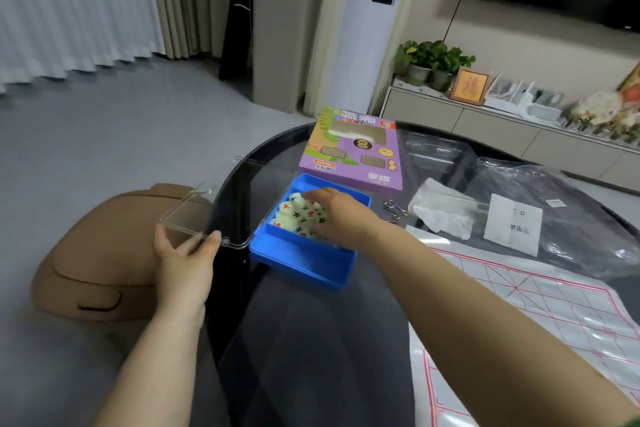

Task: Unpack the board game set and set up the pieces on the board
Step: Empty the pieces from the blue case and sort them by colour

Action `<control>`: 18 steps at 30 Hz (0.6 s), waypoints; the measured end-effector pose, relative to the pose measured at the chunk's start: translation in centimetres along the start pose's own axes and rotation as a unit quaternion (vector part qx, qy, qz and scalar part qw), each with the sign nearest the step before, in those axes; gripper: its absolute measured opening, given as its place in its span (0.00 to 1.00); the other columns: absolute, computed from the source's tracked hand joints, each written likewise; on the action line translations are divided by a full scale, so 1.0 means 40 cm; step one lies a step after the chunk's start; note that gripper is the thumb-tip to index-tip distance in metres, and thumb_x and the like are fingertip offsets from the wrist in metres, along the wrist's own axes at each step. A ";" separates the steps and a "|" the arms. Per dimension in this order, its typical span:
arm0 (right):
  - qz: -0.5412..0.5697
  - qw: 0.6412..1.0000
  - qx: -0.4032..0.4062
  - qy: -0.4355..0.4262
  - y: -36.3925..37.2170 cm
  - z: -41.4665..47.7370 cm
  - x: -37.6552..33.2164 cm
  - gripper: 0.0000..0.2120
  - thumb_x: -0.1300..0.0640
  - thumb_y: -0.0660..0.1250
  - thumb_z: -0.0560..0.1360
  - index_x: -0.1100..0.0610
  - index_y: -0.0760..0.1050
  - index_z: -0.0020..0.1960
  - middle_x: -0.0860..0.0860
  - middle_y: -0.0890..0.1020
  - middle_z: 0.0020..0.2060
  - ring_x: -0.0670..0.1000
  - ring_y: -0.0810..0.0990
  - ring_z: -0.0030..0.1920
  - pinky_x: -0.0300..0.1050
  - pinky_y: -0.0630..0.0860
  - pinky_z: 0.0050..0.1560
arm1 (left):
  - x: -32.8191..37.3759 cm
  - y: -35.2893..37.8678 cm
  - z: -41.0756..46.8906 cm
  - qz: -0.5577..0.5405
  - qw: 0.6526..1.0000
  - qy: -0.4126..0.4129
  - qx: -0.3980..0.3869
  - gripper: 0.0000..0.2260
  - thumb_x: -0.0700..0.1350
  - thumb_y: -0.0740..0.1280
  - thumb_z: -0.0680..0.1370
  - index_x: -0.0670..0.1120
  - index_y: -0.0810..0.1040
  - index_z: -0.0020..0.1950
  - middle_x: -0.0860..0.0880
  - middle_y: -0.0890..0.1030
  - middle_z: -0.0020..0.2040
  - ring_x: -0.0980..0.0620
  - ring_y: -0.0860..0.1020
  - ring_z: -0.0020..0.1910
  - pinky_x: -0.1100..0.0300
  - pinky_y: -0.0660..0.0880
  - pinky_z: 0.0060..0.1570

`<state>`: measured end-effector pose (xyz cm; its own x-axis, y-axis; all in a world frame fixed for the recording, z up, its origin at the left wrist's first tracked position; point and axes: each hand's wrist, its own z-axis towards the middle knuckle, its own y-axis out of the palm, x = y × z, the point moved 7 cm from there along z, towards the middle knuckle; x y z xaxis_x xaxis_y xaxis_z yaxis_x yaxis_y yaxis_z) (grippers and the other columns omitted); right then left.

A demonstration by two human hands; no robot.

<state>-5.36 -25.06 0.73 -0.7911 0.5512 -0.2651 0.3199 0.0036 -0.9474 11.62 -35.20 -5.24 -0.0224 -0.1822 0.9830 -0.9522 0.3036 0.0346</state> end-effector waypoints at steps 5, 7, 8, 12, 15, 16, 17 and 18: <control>-0.027 0.999 0.028 -0.037 0.017 0.028 -0.031 0.24 0.60 0.61 0.76 0.52 0.62 0.71 0.51 0.63 0.70 0.55 0.62 0.69 0.48 0.62 0.66 | 0.013 -0.016 0.018 -0.033 0.999 0.034 -0.009 0.31 0.34 0.64 0.75 0.49 0.56 0.74 0.48 0.77 0.52 0.52 0.74 0.51 0.59 0.67 0.59; -0.025 0.997 0.040 -0.056 0.023 0.028 -0.044 0.22 0.62 0.60 0.76 0.53 0.65 0.69 0.52 0.66 0.69 0.54 0.63 0.68 0.46 0.63 0.65 | 0.017 -0.024 0.021 -0.039 0.998 0.037 -0.026 0.25 0.32 0.63 0.75 0.44 0.64 0.70 0.44 0.76 0.53 0.53 0.74 0.49 0.63 0.68 0.55; -0.023 0.997 0.045 -0.063 0.024 0.026 -0.049 0.20 0.62 0.60 0.76 0.54 0.67 0.68 0.52 0.67 0.68 0.54 0.64 0.67 0.45 0.64 0.64 | 0.017 -0.027 0.022 -0.043 0.998 0.038 -0.035 0.22 0.31 0.62 0.75 0.42 0.67 0.68 0.43 0.75 0.53 0.55 0.75 0.46 0.67 0.69 0.51; -0.010 0.995 0.059 -0.073 0.025 0.014 -0.053 0.17 0.61 0.61 0.76 0.56 0.70 0.65 0.53 0.70 0.66 0.54 0.67 0.65 0.44 0.65 0.63 | 0.015 -0.043 0.032 -0.058 0.997 0.042 -0.036 0.19 0.29 0.62 0.75 0.40 0.70 0.65 0.43 0.75 0.52 0.71 0.76 0.32 0.82 0.69 0.37; -0.008 0.996 0.066 -0.066 0.023 0.007 -0.048 0.17 0.63 0.62 0.75 0.58 0.72 0.64 0.53 0.71 0.64 0.54 0.70 0.63 0.45 0.69 0.61 | 0.015 -0.048 0.033 -0.062 0.997 0.043 -0.028 0.19 0.30 0.62 0.74 0.41 0.71 0.64 0.44 0.75 0.51 0.65 0.76 0.36 0.80 0.70 0.38; -0.004 0.996 0.067 -0.059 0.022 0.006 -0.045 0.17 0.63 0.62 0.75 0.58 0.72 0.63 0.53 0.71 0.64 0.54 0.71 0.63 0.45 0.69 0.61 | 0.017 -0.048 0.033 -0.062 0.997 0.046 -0.026 0.19 0.30 0.62 0.74 0.42 0.72 0.63 0.44 0.76 0.51 0.64 0.74 0.38 0.78 0.70 0.39; 0.001 0.996 0.068 -0.051 0.021 0.005 -0.042 0.17 0.64 0.62 0.75 0.58 0.72 0.63 0.53 0.71 0.64 0.54 0.71 0.62 0.45 0.70 0.60 | 0.018 -0.049 0.033 -0.062 0.997 0.049 -0.024 0.19 0.30 0.63 0.74 0.43 0.72 0.63 0.45 0.76 0.49 0.63 0.74 0.38 0.78 0.71 0.39; 0.005 0.997 0.068 -0.045 0.020 0.004 -0.040 0.17 0.64 0.62 0.75 0.58 0.72 0.63 0.53 0.70 0.64 0.54 0.71 0.62 0.46 0.70 0.60 | 0.019 -0.049 0.033 -0.061 0.997 0.051 -0.023 0.18 0.30 0.63 0.74 0.44 0.72 0.62 0.46 0.77 0.46 0.64 0.74 0.38 0.78 0.71 0.39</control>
<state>-3.92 -26.08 0.36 -0.8335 0.4736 -0.2845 0.2602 -0.1176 -0.9584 13.06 -37.17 -4.80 0.1266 -0.1242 0.9841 -0.9311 0.3273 0.1611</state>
